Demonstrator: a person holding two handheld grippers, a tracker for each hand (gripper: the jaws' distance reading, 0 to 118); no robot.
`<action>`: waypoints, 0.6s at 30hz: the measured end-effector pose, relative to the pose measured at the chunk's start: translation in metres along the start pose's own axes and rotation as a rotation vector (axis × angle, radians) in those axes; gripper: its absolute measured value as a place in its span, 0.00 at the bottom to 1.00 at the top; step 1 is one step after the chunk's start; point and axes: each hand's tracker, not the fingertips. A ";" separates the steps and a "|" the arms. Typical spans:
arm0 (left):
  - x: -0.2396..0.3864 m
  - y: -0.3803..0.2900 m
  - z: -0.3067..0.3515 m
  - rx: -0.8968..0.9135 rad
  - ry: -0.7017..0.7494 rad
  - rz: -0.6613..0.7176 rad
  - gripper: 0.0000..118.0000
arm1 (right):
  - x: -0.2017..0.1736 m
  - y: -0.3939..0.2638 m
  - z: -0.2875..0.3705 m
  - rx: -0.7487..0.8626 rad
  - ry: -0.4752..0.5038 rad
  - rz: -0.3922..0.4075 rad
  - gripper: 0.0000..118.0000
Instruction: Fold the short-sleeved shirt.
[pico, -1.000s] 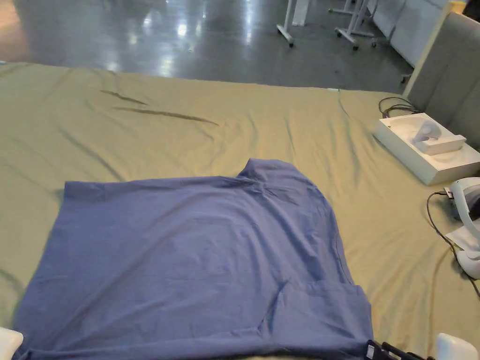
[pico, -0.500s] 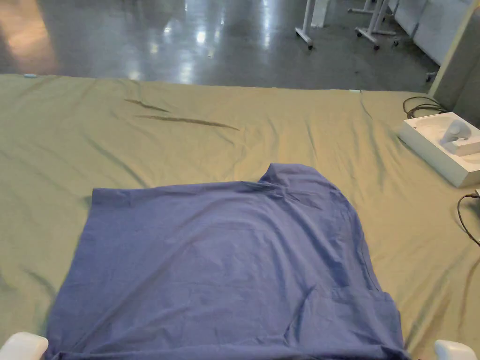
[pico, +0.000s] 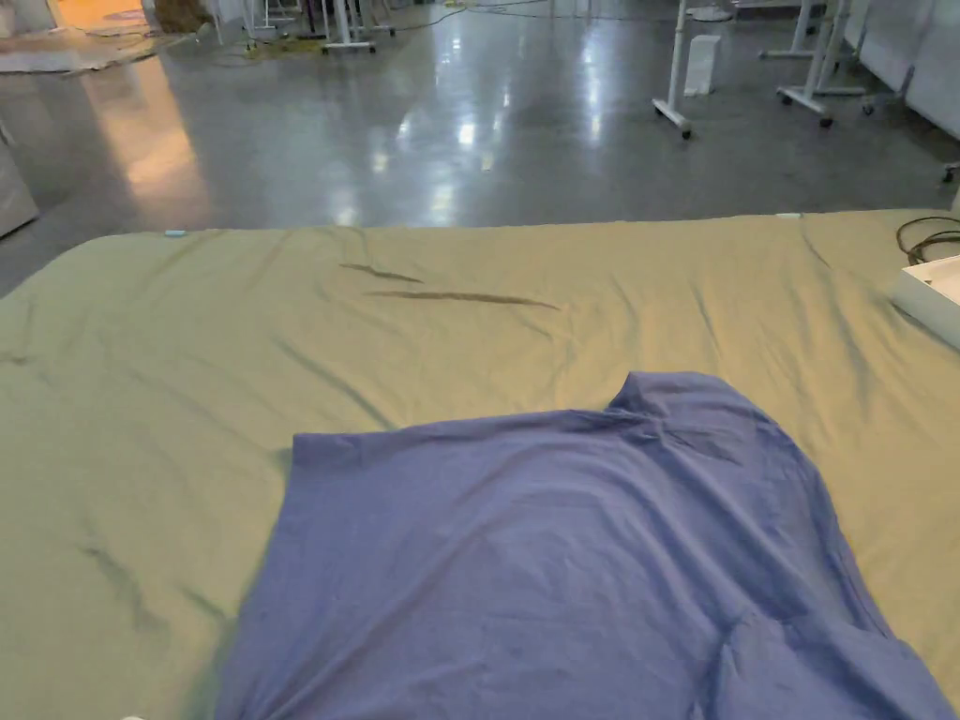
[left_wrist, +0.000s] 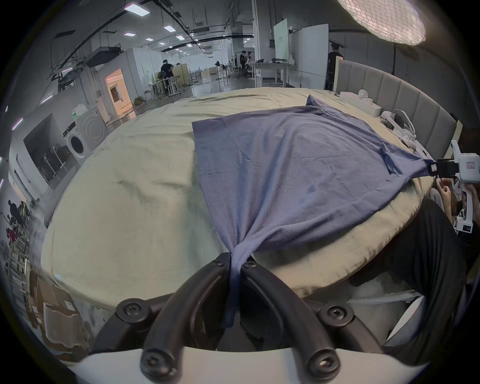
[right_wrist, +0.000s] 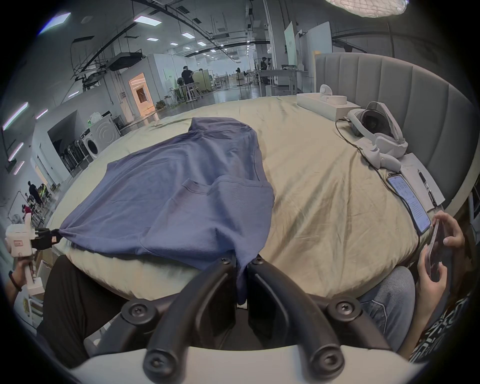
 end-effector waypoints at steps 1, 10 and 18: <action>-0.001 0.001 -0.002 -0.002 0.000 -0.006 0.06 | 0.002 0.001 -0.001 -0.001 0.000 0.004 0.05; -0.036 0.074 -0.035 -0.017 -0.067 0.055 0.06 | 0.004 0.082 -0.043 0.034 0.005 0.048 0.05; -0.066 0.177 -0.144 -0.109 -0.053 0.103 0.06 | -0.015 0.192 -0.162 -0.057 0.014 0.001 0.05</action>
